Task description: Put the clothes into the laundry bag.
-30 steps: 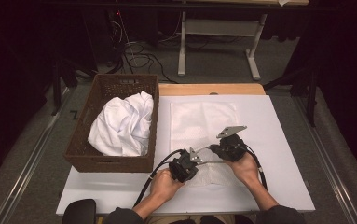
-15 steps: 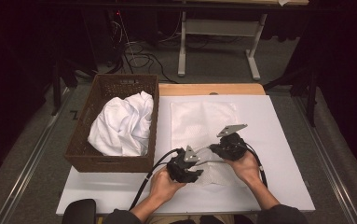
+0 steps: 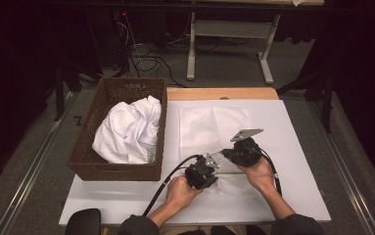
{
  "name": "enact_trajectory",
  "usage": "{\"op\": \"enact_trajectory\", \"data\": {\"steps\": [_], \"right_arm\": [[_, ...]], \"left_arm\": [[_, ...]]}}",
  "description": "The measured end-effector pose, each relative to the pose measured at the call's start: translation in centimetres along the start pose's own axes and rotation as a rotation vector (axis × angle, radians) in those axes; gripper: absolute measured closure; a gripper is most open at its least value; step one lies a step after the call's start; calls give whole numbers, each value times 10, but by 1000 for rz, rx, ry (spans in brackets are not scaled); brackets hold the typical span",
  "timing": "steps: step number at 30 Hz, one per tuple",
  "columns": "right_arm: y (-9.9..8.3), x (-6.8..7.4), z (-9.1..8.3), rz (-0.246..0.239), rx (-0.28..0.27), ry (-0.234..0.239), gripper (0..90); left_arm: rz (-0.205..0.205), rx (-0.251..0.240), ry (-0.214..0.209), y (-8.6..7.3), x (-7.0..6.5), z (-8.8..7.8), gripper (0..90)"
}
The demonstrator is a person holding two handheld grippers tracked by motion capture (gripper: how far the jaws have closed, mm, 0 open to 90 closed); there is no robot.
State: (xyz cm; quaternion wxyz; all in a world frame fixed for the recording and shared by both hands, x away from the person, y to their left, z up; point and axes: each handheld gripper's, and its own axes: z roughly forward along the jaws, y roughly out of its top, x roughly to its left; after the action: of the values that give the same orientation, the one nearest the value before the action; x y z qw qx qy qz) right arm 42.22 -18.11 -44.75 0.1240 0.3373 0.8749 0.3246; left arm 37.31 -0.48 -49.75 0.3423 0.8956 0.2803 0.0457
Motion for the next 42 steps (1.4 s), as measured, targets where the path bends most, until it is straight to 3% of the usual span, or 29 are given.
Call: {"op": "enact_trajectory", "data": {"steps": [3,4,6,7,8,9,12,15,19,23,25,28,30,31,33,34,35,36,39,42], "right_arm": [[2,0,-2,10,-6,-10,893],[4,0,-6,-9,-24,-15,894],[7,1,-10,-12,-35,-14,894],[7,1,-10,-12,-35,-14,894],[8,2,-11,-12,-38,-13,893],[11,2,-12,-25,-33,-15,893],[16,4,-16,-46,-37,-17,893],[20,5,-19,-65,-40,-25,893],[25,2,-27,-65,-55,-35,894],[29,0,-33,-65,-73,-44,893],[30,-2,-36,-55,-77,-46,893],[30,-1,-36,-60,-70,-50,894],[30,-1,-35,-53,-74,-47,894],[30,0,-36,-61,-73,-47,893],[30,0,-36,-62,-73,-47,893],[30,0,-37,-64,-72,-46,893],[30,0,-37,-64,-72,-46,893],[30,1,-36,-65,-67,-47,893],[30,1,-36,-73,-65,-48,894],[29,3,-36,-83,-58,-56,893]], "left_arm": [[20,37,-3,-1,-4,-5,883],[13,49,-9,-2,-5,-10,878],[0,5,35,-2,-6,-18,833],[0,5,35,-2,-6,-18,755],[-11,-25,66,-1,-5,-22,755],[-45,-77,95,1,0,-27,647],[-81,-127,100,3,7,-27,621],[-83,-90,81,3,10,-18,650],[-47,24,67,0,10,-2,833],[-26,51,62,0,6,-2,883],[-21,28,61,0,3,-12,873],[-37,-40,66,1,4,-26,698],[-39,-52,80,1,5,-33,655],[-44,-36,105,0,6,-39,566],[-49,-21,111,-1,7,-43,515],[-65,0,140,-4,8,-48,496],[-65,0,140,-4,8,-48,487],[-78,14,174,-8,10,-53,477],[-95,7,191,-12,11,-58,461],[-123,-29,194,-20,11,-70,435]]}}
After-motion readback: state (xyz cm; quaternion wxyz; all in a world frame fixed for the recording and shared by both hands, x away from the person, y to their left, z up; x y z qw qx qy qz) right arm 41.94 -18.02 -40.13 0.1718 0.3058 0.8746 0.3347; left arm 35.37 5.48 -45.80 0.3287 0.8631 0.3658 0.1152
